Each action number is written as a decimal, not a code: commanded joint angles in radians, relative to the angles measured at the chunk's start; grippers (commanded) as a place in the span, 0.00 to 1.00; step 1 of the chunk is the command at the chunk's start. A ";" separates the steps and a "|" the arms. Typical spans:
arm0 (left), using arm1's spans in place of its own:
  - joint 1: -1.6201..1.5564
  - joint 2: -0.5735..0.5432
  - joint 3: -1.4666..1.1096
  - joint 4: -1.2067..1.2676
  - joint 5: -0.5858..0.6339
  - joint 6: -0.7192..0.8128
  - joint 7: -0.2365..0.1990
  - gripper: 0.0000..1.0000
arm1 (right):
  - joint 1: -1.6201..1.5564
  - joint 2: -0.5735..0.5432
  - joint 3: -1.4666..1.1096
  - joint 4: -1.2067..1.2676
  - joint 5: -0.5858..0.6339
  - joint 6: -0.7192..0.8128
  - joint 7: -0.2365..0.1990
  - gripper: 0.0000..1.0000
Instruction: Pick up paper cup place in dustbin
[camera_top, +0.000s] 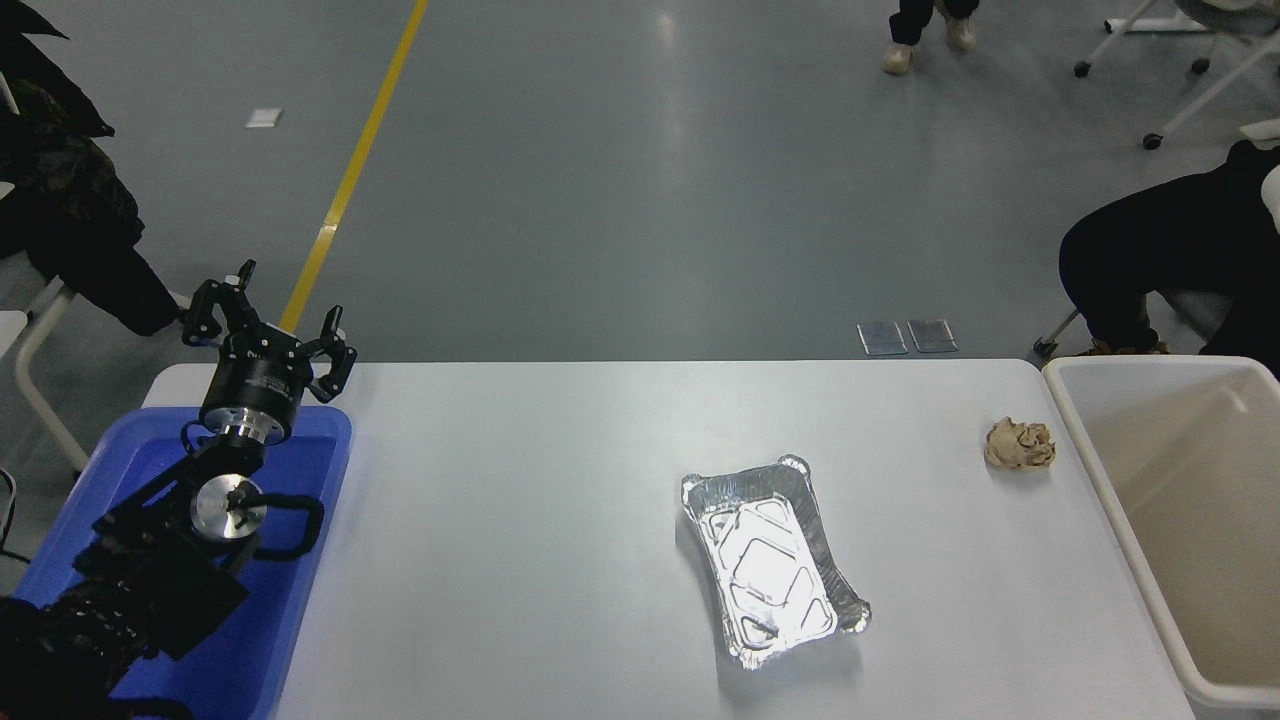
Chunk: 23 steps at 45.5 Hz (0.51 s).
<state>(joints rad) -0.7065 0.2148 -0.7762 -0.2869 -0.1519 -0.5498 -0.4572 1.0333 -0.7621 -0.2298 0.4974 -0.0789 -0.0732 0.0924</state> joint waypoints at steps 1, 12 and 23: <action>0.001 0.000 0.000 0.000 0.000 -0.001 0.000 0.99 | -0.231 0.181 0.234 -0.206 0.022 -0.003 -0.037 0.00; 0.001 0.000 0.000 0.000 0.000 0.001 0.000 0.99 | -0.305 0.331 0.345 -0.371 0.064 -0.003 -0.106 0.00; -0.001 0.000 0.000 0.000 0.000 -0.001 0.000 0.99 | -0.334 0.353 0.452 -0.393 0.076 -0.034 -0.184 0.00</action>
<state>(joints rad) -0.7064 0.2147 -0.7762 -0.2869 -0.1519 -0.5496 -0.4568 0.7513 -0.4692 0.1054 0.1684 -0.0204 -0.0842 -0.0217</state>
